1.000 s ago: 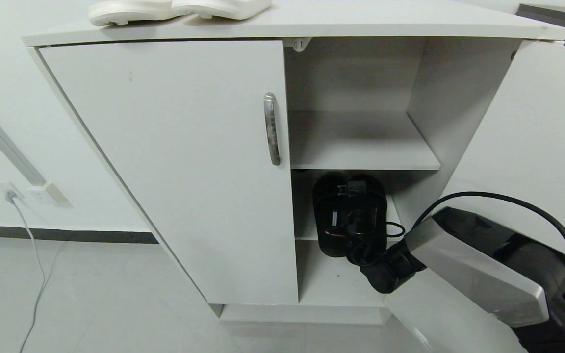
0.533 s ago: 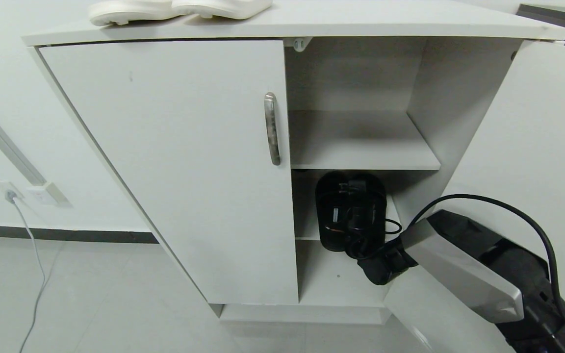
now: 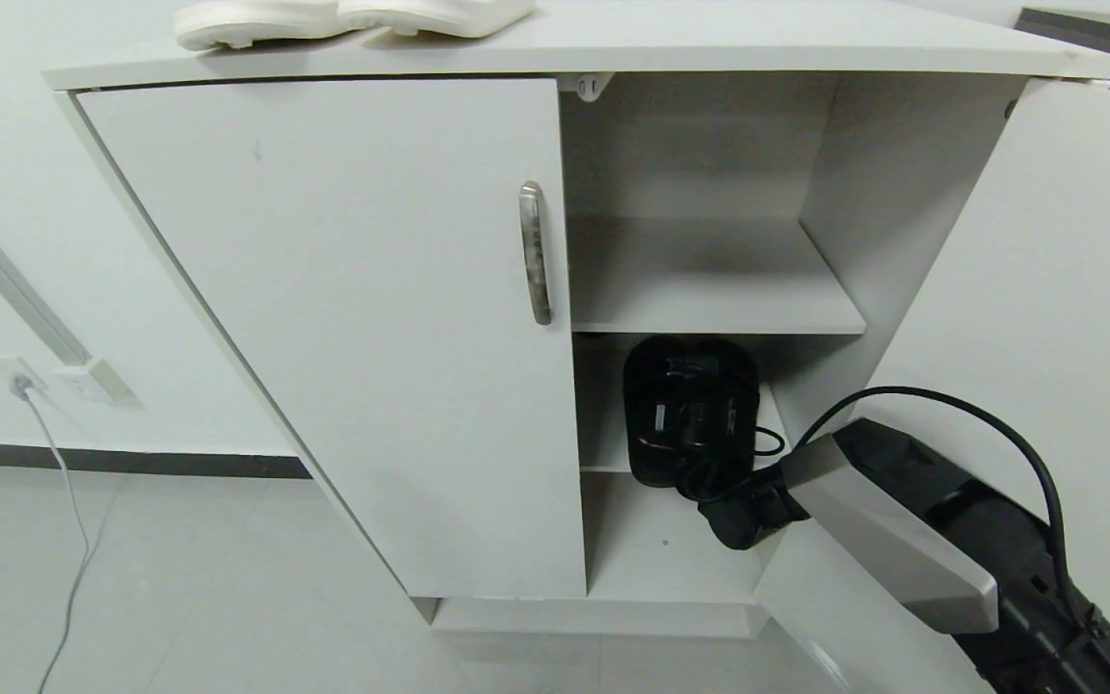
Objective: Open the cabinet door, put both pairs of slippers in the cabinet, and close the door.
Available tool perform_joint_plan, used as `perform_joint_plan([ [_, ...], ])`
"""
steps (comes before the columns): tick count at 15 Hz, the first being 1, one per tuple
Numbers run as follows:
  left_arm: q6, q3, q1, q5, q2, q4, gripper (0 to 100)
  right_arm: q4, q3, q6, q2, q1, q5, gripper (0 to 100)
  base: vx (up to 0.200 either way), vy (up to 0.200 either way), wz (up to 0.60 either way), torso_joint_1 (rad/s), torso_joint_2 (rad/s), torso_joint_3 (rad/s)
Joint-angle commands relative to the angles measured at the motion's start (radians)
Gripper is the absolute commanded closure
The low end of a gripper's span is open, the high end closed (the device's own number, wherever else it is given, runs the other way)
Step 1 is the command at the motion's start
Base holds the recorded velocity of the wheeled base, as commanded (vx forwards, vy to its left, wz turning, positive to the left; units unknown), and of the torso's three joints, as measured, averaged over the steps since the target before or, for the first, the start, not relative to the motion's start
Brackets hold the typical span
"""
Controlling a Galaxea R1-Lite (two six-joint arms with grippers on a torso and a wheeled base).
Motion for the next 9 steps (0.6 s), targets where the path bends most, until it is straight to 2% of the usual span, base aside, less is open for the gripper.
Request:
perform_joint_plan([
  [1, -0.001, 0.000, 0.000, 0.000, 0.002, 0.000, 100, 0.000, -0.001, 0.000, 0.004, 0.000, -0.002, 0, 0.000, 0.000, 0.00, 0.000, 0.00, 0.000],
  [4, -0.003, 0.000, 0.000, 0.020, 0.002, -0.002, 100, -0.005, 0.033, -0.002, -0.010, 0.003, -0.016, 0, 0.000, 0.000, 0.00, 0.000, 0.00, 0.000],
  [9, -0.001, 0.000, 0.000, 0.020, 0.002, 0.000, 100, -0.123, 0.410, -0.002, -0.260, 0.067, -0.039, 0, 0.000, 0.000, 0.00, 0.000, 0.00, 0.000],
])
